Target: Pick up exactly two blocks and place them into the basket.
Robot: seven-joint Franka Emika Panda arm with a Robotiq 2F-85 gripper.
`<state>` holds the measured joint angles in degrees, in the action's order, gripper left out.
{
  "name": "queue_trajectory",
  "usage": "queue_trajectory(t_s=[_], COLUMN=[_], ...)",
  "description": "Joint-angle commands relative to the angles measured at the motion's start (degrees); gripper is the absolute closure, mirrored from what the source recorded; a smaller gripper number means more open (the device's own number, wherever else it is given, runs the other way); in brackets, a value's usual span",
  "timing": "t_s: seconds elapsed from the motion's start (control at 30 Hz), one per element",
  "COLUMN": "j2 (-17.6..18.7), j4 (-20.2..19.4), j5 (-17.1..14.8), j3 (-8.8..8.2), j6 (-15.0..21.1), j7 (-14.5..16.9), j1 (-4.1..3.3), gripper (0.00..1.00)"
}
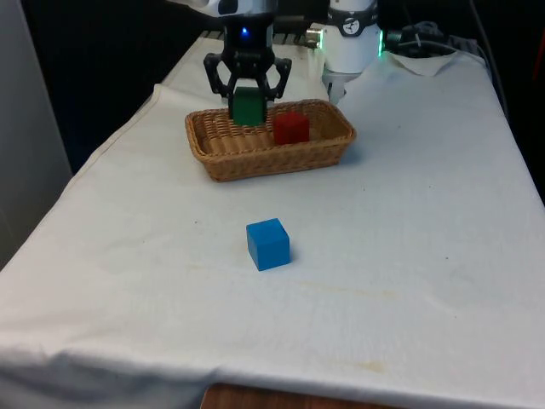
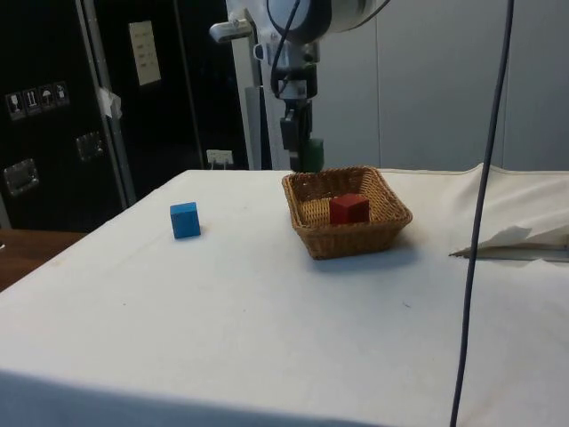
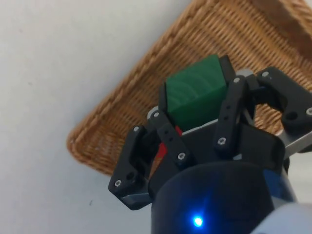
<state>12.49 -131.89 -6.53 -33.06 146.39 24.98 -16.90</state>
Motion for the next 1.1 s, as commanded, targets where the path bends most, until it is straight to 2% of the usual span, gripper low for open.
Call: queue_trajectory(t_s=[0.0, 0.17, 0.2, 0.23, 0.47, 0.5, 0.53, 0.77, 0.8, 0.83, 0.87, 1.0, 1.03, 1.07], j2=[0.57, 1.26, 0.63, 1.38, 3.32, 3.38, 3.61, 6.25, 6.93, 6.53, 6.76, 7.62, 8.25, 7.68], j4=[0.29, -0.69, -0.23, -0.97, -3.84, -3.44, -4.18, -5.44, -5.16, -5.44, -5.44, -5.39, -5.10, -5.39], j5=[1.15, 2.18, 1.49, 2.12, 0.52, 1.20, 0.23, -2.75, -1.66, -3.32, -3.90, -6.36, -5.67, -6.70], j3=[-0.52, -1.15, -0.92, -1.15, -0.46, -0.92, -0.34, 0.46, -0.69, 0.52, 0.52, 0.29, -0.57, 0.29], j6=[0.57, 2.35, 0.86, 2.75, 7.33, 6.47, 7.96, 11.69, 11.23, 11.97, 12.20, 12.66, 12.32, 12.72], j7=[-0.52, -0.69, -0.06, -0.69, 0.34, -0.11, 0.52, 2.35, 1.26, 2.75, 3.21, 5.27, 4.53, 5.56], j1=[-0.11, -0.29, 0.00, -0.29, 0.17, -0.11, 0.29, 0.86, -0.06, 0.86, 0.92, 0.80, 0.06, 0.80], gripper=[0.99, 0.99, 0.99, 0.99, 0.99, 0.99, 0.99, 0.99, 0.99, 0.99, 0.99, 0.96, 0.91, 0.91])
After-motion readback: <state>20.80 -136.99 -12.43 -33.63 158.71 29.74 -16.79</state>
